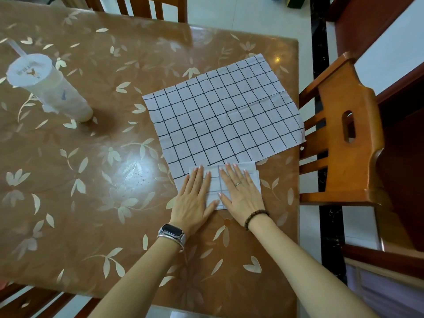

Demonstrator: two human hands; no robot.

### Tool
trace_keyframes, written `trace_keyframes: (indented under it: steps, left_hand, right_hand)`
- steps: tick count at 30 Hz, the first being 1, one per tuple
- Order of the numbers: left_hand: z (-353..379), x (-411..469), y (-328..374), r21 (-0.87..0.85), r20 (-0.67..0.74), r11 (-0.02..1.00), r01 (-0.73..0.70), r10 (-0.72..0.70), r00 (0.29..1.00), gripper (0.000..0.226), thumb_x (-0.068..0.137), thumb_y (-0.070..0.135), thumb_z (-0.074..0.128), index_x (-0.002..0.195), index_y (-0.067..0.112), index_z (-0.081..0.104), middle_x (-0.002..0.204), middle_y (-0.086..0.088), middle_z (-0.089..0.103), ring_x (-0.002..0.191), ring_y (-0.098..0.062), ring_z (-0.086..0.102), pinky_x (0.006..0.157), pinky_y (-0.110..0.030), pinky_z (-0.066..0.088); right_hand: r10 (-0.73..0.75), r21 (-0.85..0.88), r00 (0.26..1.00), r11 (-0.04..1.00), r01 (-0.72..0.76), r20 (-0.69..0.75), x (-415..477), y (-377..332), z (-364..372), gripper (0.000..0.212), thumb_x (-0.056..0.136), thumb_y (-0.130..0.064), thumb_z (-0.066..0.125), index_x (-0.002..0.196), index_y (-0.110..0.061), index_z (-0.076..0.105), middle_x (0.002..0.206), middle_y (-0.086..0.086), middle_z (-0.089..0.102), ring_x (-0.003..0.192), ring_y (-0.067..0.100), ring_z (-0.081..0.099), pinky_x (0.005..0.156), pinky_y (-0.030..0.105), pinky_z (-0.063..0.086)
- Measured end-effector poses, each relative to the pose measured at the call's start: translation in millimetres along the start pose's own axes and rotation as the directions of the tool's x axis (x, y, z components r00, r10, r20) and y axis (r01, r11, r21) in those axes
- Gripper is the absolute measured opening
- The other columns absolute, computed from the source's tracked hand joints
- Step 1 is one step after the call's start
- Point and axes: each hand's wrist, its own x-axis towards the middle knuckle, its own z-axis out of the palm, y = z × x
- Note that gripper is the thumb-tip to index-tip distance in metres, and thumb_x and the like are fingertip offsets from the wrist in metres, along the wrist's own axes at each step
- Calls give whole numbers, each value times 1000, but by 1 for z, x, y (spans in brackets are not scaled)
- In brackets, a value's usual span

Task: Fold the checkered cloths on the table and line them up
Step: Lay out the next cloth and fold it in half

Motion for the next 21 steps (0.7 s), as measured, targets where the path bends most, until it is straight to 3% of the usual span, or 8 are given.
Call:
trace_keyframes:
  steps: [9,16,18,21]
  left_hand:
    - [-4,-2,-14,5,6,1000,29,-29,1000,82,99,65,13,157,8,5,165,-8,2,153,-20,-2,123,-41,0]
    - [-22,2,-16,-47,-50,999,17,-20,999,75,96,57,29,154,8,28,160,-8,27,149,-22,24,122,-39,-3]
    - [-27,6,-17,-71,-81,997,23,-28,996,67,94,50,37,148,9,39,154,-7,40,144,-23,35,123,-42,3]
    - [-37,16,-17,-185,-130,982,48,-73,989,54,88,33,61,136,10,52,136,-7,56,130,-26,48,120,-47,23]
  right_hand:
    - [141,-14,990,990,-141,-3,-9,20,-5,71,97,-53,16,154,-13,2,161,7,-1,149,20,-4,119,36,-2]
    - [128,33,992,991,-129,14,-9,21,-7,72,95,-54,14,154,-15,-1,161,3,-7,148,17,-10,119,34,-7]
    - [118,107,993,987,-118,1,-10,22,-13,69,97,-50,21,154,-18,-1,161,-1,-10,148,14,-13,119,32,-11]
    - [231,399,967,901,-169,-112,-16,15,-33,58,97,-29,48,150,-18,26,160,-2,13,148,12,6,118,22,-4]
